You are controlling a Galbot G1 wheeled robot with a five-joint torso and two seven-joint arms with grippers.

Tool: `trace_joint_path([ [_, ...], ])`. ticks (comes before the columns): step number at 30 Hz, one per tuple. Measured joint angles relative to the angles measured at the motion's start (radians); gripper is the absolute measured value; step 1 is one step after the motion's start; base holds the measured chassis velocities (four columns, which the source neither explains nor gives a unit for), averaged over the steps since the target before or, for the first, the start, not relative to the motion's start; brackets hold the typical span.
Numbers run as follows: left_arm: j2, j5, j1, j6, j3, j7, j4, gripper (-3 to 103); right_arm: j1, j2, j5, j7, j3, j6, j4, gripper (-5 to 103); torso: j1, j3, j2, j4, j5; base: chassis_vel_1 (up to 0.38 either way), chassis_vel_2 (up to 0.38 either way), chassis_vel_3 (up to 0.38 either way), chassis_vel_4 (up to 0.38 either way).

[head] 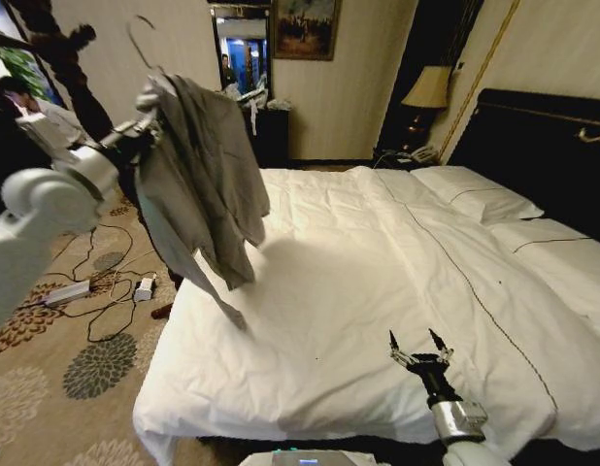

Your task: Pick up the clothes from the bed and hang them on the clothes hanger.

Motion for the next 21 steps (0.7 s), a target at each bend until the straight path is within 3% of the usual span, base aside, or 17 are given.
trace_joint_path([
  [12, -0.014, 0.001, -0.062, 0.045, -0.005, -0.054, 0.115, 15, 0.000, 0.000, 0.001, 0.001, 0.000, -0.001, 0.000, 100, 0.000, 0.000, 0.000, -0.0001, 0.0002, 0.000, 0.000, 0.000, 0.000],
  [21, -0.112, 0.030, -0.226, 0.050, 0.081, -0.069, 0.250, 15, 0.000, -0.001, 0.001, 0.001, 0.000, -0.001, 0.000, 100, 0.000, 0.000, 0.000, -0.0003, 0.0003, 0.000, 0.000, 0.000, 0.000],
])
